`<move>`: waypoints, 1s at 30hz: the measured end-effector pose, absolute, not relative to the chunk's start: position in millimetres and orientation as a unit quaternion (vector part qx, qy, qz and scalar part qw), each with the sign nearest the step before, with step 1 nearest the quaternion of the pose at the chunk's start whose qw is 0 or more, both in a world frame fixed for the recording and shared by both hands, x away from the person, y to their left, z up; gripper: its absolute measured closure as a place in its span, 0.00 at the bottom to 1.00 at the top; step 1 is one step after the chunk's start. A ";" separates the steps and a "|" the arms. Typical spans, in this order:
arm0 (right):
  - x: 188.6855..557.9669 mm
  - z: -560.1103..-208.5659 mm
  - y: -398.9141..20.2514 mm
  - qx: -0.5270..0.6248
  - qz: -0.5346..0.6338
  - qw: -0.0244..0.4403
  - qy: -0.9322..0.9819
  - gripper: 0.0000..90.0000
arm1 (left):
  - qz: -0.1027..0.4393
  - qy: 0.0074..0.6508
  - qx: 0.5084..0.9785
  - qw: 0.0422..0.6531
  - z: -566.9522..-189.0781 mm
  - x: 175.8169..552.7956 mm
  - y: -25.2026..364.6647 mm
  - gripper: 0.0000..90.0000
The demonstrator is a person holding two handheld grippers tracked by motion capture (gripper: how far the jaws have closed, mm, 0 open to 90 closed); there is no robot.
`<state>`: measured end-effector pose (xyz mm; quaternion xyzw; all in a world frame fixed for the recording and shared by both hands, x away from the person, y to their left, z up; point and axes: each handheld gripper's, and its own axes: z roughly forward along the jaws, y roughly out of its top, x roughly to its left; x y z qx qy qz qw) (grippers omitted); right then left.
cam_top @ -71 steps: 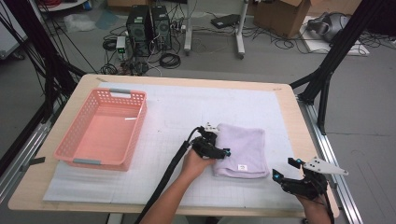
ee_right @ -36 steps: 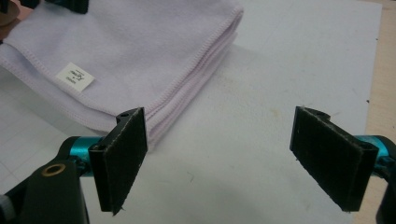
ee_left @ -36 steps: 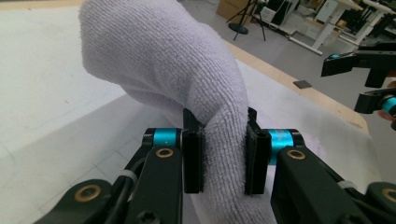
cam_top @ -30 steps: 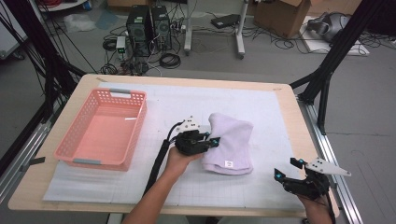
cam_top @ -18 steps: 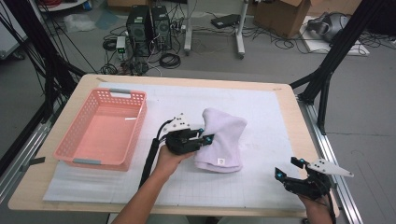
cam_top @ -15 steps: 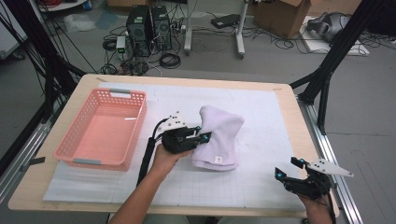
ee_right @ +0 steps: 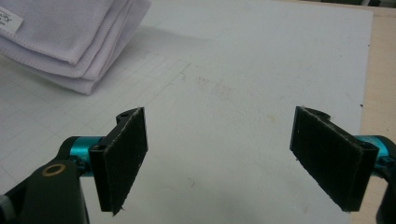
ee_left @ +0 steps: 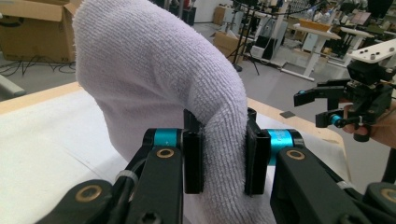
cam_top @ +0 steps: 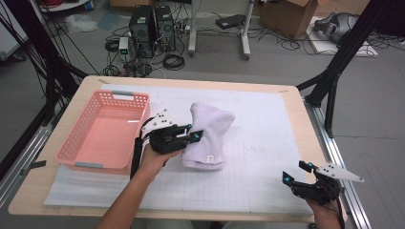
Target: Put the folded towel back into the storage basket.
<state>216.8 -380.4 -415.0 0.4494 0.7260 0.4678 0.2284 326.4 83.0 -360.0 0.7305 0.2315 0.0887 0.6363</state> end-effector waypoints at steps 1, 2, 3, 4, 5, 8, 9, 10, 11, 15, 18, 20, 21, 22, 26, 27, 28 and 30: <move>216.9 -415.0 -380.1 0.450 0.468 0.228 0.726 0.20 | 0.090 0.232 0.730 0.637 -358.3 326.1 85.6 0.82; 216.9 -414.9 -379.5 0.452 0.468 0.226 0.725 0.20 | 0.092 0.231 0.728 0.638 -356.7 326.2 88.3 0.82; 217.1 -414.8 -379.6 0.450 0.467 0.227 0.727 0.20 | 0.092 0.233 0.726 0.640 -355.0 326.0 91.1 0.82; 217.2 -414.7 -378.8 0.451 0.468 0.226 0.726 0.20 | 0.094 0.233 0.724 0.642 -353.3 326.2 93.9 0.82; 217.6 -414.8 -378.9 0.449 0.467 0.226 0.727 0.20 | 0.095 0.234 0.723 0.643 -351.8 326.1 96.6 0.82; 217.9 -415.4 -378.5 0.449 0.468 0.225 0.728 0.20 | 0.095 0.234 0.719 0.647 -349.5 326.5 102.4 0.82; 218.4 -415.8 -377.6 0.446 0.467 0.227 0.729 0.20 | 0.094 0.233 0.719 0.648 -347.7 326.6 107.1 0.82; 218.3 -415.7 -377.5 0.447 0.466 0.226 0.729 0.20 | 0.094 0.233 0.719 0.648 -347.7 326.6 107.1 0.82; 218.4 -415.7 -377.4 0.447 0.468 0.227 0.728 0.20 | 0.093 0.232 0.717 0.650 -346.1 326.4 110.3 0.82; 218.4 -415.6 -377.6 0.448 0.468 0.226 0.727 0.20 | 0.099 0.232 0.713 0.654 -338.4 326.0 122.8 0.82; 218.8 -415.7 -376.4 0.447 0.468 0.225 0.729 0.20 | 0.102 0.236 0.711 0.655 -336.1 326.2 128.8 0.82; 219.2 -415.7 -375.3 0.446 0.467 0.225 0.729 0.20 | 0.106 0.239 0.708 0.656 -333.2 326.6 138.2 0.82; 219.2 -415.7 -375.3 0.446 0.467 0.225 0.729 0.20 | 0.106 0.239 0.708 0.656 -333.2 326.6 138.2 0.82; 219.6 -415.7 -374.5 0.445 0.467 0.227 0.730 0.20 | 0.107 0.241 0.707 0.657 -332.3 326.8 141.9 0.82; 221.2 -415.8 -371.6 0.441 0.465 0.226 0.734 0.20 | 0.112 0.246 0.704 0.657 -329.8 326.5 151.3 0.82; 221.5 -416.0 -371.1 0.441 0.465 0.225 0.733 0.20 | 0.114 0.247 0.702 0.658 -327.3 326.1 154.6 0.82; 221.8 -416.0 -370.5 0.442 0.464 0.223 0.734 0.20 | 0.114 0.247 0.702 0.658 -327.3 326.1 154.6 0.82; 222.1 -415.9 -368.8 0.441 0.464 0.222 0.735 0.20 | 0.119 0.247 0.699 0.660 -321.5 325.8 161.9 0.82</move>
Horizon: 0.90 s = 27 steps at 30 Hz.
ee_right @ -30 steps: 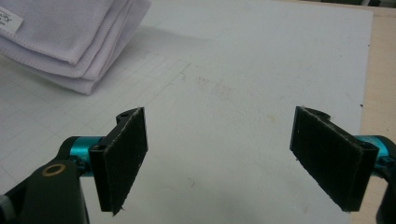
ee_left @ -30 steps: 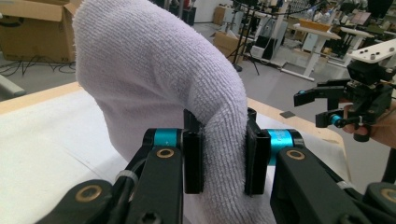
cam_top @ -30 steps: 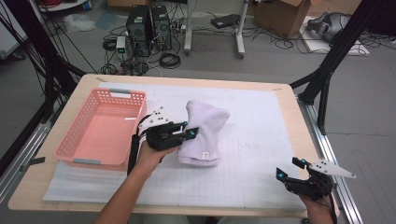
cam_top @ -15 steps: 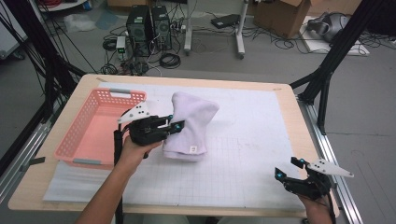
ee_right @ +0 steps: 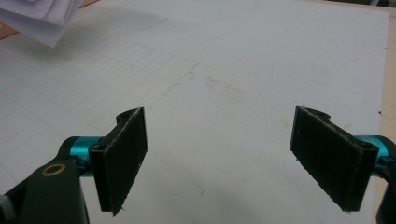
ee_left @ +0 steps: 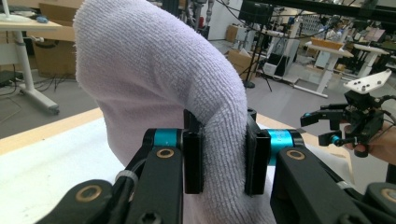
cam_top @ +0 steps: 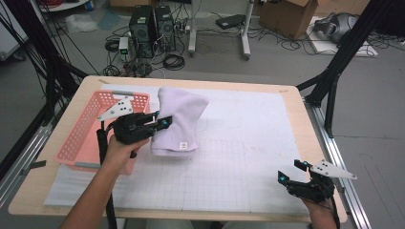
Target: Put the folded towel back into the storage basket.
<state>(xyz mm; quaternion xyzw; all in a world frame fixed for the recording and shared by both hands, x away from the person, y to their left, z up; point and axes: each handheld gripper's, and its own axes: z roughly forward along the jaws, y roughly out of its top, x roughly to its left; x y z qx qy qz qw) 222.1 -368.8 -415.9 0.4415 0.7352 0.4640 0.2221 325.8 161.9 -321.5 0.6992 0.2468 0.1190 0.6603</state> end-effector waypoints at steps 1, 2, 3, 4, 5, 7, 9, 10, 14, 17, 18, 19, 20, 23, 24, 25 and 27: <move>222.5 -415.9 -368.4 0.439 0.465 0.223 0.736 0.20 | 0.119 0.247 0.699 0.660 -321.5 325.8 161.9 0.82; 222.5 -415.5 -367.6 0.438 0.466 0.223 0.736 0.20 | 0.120 0.250 0.696 0.663 -319.2 325.6 165.2 0.82; 222.1 -415.2 -367.0 0.440 0.466 0.221 0.735 0.20 | 0.122 0.254 0.693 0.663 -316.2 325.3 171.3 0.82; 222.5 -415.2 -367.3 0.438 0.467 0.223 0.736 0.20 | 0.122 0.254 0.693 0.663 -316.2 325.3 171.3 0.82; 222.7 -415.3 -367.7 0.438 0.467 0.224 0.735 0.20 | 0.124 0.256 0.692 0.663 -314.8 325.1 174.4 0.82; 222.6 -415.4 -367.9 0.440 0.467 0.223 0.734 0.20 | 0.130 0.261 0.687 0.666 -311.1 323.6 184.3 0.82; 222.7 -415.5 -367.4 0.440 0.466 0.222 0.735 0.20 | 0.132 0.262 0.685 0.667 -310.2 323.3 187.0 0.82; 222.8 -415.4 -367.1 0.439 0.466 0.222 0.735 0.20 | 0.134 0.263 0.683 0.668 -309.1 323.1 190.5 0.82; 223.9 -415.5 -366.1 0.439 0.465 0.223 0.736 0.20 | 0.139 0.266 0.675 0.674 -304.6 322.6 205.2 0.82; 224.4 -415.9 -365.9 0.440 0.464 0.222 0.736 0.20 | 0.141 0.268 0.671 0.677 -302.2 322.4 214.6 0.82; 225.0 -416.2 -366.4 0.441 0.463 0.222 0.736 0.20 | 0.143 0.269 0.671 0.676 -301.8 322.5 217.6 0.82; 225.2 -416.2 -366.9 0.441 0.463 0.223 0.736 0.20 | 0.144 0.270 0.671 0.676 -301.3 322.4 220.2 0.82; 225.1 -415.7 -367.2 0.442 0.464 0.222 0.735 0.20 | 0.144 0.270 0.671 0.675 -300.8 322.2 222.9 0.82; 224.9 -414.0 -367.5 0.440 0.468 0.230 0.731 0.20 | 0.146 0.274 0.667 0.677 -300.1 319.9 228.7 0.82; 224.9 -413.4 -367.7 0.440 0.470 0.230 0.729 0.19 | 0.148 0.275 0.665 0.678 -299.9 318.6 232.4 0.82; 225.0 -413.1 -367.7 0.440 0.471 0.233 0.728 0.19 | 0.148 0.276 0.664 0.679 -299.5 318.1 233.8 0.82; 224.6 -412.8 -367.6 0.440 0.471 0.233 0.729 0.19 | 0.150 0.275 0.665 0.678 -297.9 317.5 236.7 0.82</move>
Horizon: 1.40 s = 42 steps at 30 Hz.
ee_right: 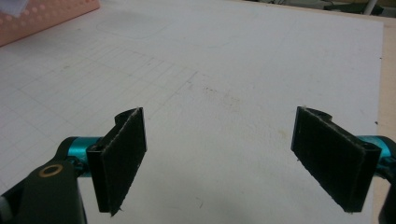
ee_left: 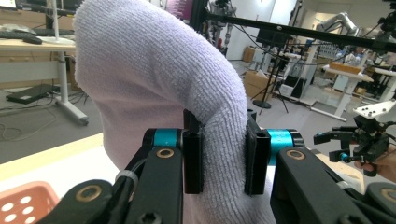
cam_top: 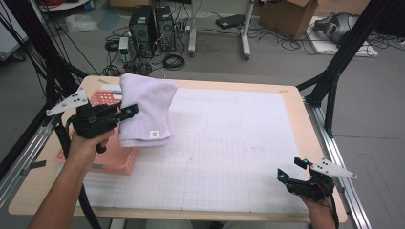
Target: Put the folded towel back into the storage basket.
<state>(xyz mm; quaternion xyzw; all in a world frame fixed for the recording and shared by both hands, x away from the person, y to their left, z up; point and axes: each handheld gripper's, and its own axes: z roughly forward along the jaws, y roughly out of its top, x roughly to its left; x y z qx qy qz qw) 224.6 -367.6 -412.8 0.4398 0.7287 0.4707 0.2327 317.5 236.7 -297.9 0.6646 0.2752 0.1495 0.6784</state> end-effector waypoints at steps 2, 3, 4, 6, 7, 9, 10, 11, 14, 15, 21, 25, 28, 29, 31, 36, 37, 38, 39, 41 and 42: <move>224.3 -413.2 -367.3 0.440 0.470 0.232 0.729 0.19 | 0.150 0.275 0.664 0.679 -296.8 317.2 238.3 0.82; 224.3 -413.7 -367.6 0.440 0.469 0.232 0.730 0.19 | 0.150 0.274 0.663 0.681 -295.4 317.0 240.4 0.82; 224.4 -413.9 -367.5 0.441 0.469 0.231 0.729 0.19 | 0.151 0.274 0.661 0.683 -293.4 316.9 243.8 0.82; 224.7 -413.8 -367.6 0.440 0.469 0.232 0.730 0.19 | 0.151 0.274 0.660 0.683 -291.9 316.8 246.0 0.82; 224.8 -413.5 -367.7 0.439 0.468 0.233 0.731 0.19 | 0.152 0.274 0.659 0.683 -290.8 316.9 247.9 0.82; 225.0 -413.1 -367.6 0.440 0.470 0.232 0.730 0.19 | 0.155 0.274 0.660 0.683 -288.8 317.1 252.0 0.82; 225.1 -413.3 -367.8 0.441 0.469 0.232 0.729 0.19 | 0.156 0.276 0.658 0.682 -288.2 317.4 254.3 0.82; 225.4 -413.8 -368.1 0.441 0.468 0.232 0.730 0.19 | 0.158 0.279 0.655 0.685 -287.9 317.5 256.5 0.82; 225.4 -415.3 -367.7 0.439 0.465 0.232 0.733 0.19 | 0.162 0.282 0.649 0.687 -288.1 316.2 263.2 0.82; 225.1 -415.1 -367.4 0.440 0.464 0.231 0.733 0.19 | 0.163 0.282 0.649 0.687 -288.4 315.9 265.7 0.82; 226.3 -415.4 -366.9 0.439 0.463 0.233 0.734 0.19 | 0.165 0.288 0.651 0.682 -287.3 315.7 282.6 0.82; 227.7 -416.3 -366.0 0.438 0.459 0.234 0.737 0.19 | 0.167 0.292 0.651 0.681 -286.5 317.6 292.8 0.82; 228.4 -417.1 -365.6 0.439 0.453 0.233 0.740 0.19 | 0.171 0.302 0.647 0.679 -285.5 319.5 306.5 0.82; 228.5 -417.1 -365.3 0.440 0.453 0.234 0.740 0.19 | 0.171 0.302 0.647 0.679 -285.5 319.5 306.5 0.82; 228.6 -417.1 -365.4 0.440 0.452 0.235 0.740 0.19 | 0.173 0.305 0.650 0.674 -285.1 318.9 314.5 0.82; 230.9 -417.7 -363.9 0.437 0.447 0.239 0.743 0.19 | 0.174 0.309 0.640 0.682 -285.5 315.9 328.0 0.82; 231.2 -417.8 -363.8 0.437 0.447 0.237 0.743 0.19 | 0.174 0.309 0.640 0.682 -285.5 315.9 328.0 0.82; 231.5 -418.0 -363.5 0.439 0.444 0.237 0.744 0.19 | 0.176 0.312 0.637 0.683 -286.2 315.3 334.3 0.82; 232.4 -418.6 -363.0 0.439 0.444 0.236 0.745 0.19 | 0.176 0.312 0.637 0.683 -286.2 315.3 334.3 0.82; 232.9 -418.5 -361.7 0.439 0.443 0.238 0.745 0.19 | 0.177 0.314 0.636 0.682 -286.4 314.6 339.9 0.82; 233.0 -418.1 -360.8 0.438 0.442 0.236 0.746 0.19 | 0.179 0.315 0.635 0.682 -286.6 314.0 345.0 0.82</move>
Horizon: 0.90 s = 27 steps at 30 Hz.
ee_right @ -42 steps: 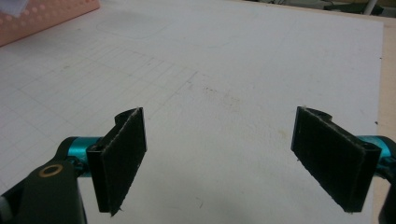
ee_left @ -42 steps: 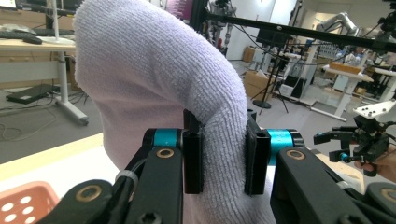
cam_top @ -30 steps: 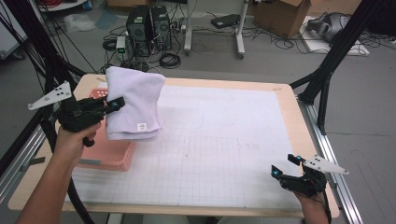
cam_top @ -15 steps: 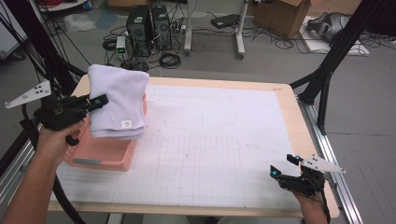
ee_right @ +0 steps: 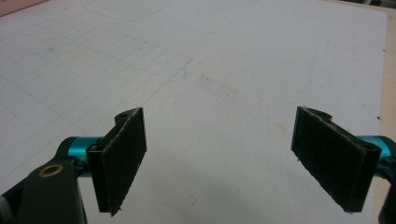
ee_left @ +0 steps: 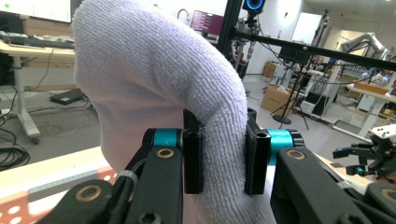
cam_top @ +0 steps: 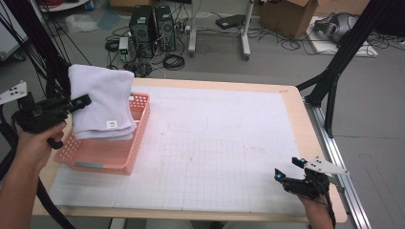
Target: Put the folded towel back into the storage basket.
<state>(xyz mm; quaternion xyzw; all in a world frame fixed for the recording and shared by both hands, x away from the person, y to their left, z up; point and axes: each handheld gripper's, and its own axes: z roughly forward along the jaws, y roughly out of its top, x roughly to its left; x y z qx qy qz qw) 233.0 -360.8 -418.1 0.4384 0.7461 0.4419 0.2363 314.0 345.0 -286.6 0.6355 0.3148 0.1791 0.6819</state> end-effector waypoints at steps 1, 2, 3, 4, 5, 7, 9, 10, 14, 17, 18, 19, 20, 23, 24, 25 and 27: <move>233.2 -418.0 -360.4 0.438 0.440 0.238 0.747 0.19 | 0.179 0.315 0.635 0.682 -286.6 314.0 345.0 0.82; 233.4 -417.9 -359.7 0.437 0.440 0.238 0.747 0.19 | 0.180 0.316 0.633 0.683 -287.5 313.3 348.0 0.82; 233.1 -417.9 -359.0 0.438 0.439 0.237 0.748 0.19 | 0.181 0.318 0.633 0.683 -289.2 312.5 352.0 0.82; 233.7 -418.3 -358.8 0.436 0.440 0.239 0.748 0.19 | 0.181 0.321 0.631 0.682 -290.6 312.0 354.1 0.82; 233.7 -418.5 -358.3 0.437 0.439 0.237 0.748 0.19 | 0.181 0.326 0.630 0.682 -293.5 311.3 357.5 0.82; 233.9 -418.7 -357.5 0.437 0.438 0.237 0.749 0.19 | 0.180 0.330 0.634 0.676 -298.2 310.3 362.3 0.82; 233.8 -418.6 -356.9 0.436 0.437 0.238 0.750 0.19 | 0.178 0.335 0.635 0.673 -303.3 310.0 366.0 0.82; 233.5 -418.5 -355.9 0.435 0.436 0.237 0.752 0.19 | 0.177 0.337 0.635 0.672 -305.8 309.8 367.3 0.82; 233.4 -418.9 -355.0 0.436 0.434 0.237 0.752 0.19 | 0.171 0.349 0.634 0.669 -316.4 311.1 372.5 0.82; 233.5 -419.2 -354.8 0.435 0.433 0.238 0.753 0.19 | 0.163 0.355 0.636 0.665 -325.5 313.7 373.6 0.82; 233.3 -419.3 -354.7 0.435 0.432 0.238 0.753 0.19 | 0.160 0.357 0.638 0.663 -328.7 314.9 373.4 0.82; 233.1 -419.3 -354.8 0.436 0.432 0.237 0.753 0.19 | 0.156 0.360 0.637 0.664 -332.2 316.1 372.6 0.82; 233.1 -419.3 -355.1 0.437 0.433 0.237 0.752 0.19 | 0.153 0.362 0.639 0.661 -335.6 317.3 372.0 0.82; 232.9 -419.4 -355.6 0.438 0.434 0.238 0.751 0.19 | 0.143 0.367 0.646 0.653 -344.6 321.2 369.8 0.82; 232.6 -419.5 -355.7 0.440 0.433 0.235 0.750 0.19 | 0.140 0.370 0.649 0.650 -347.1 322.5 369.1 0.82; 232.8 -420.1 -356.0 0.440 0.433 0.237 0.750 0.19 | 0.136 0.376 0.647 0.650 -351.3 325.1 368.4 0.82; 232.5 -420.3 -356.3 0.440 0.432 0.236 0.751 0.19 | 0.134 0.381 0.645 0.649 -353.9 327.1 368.2 0.82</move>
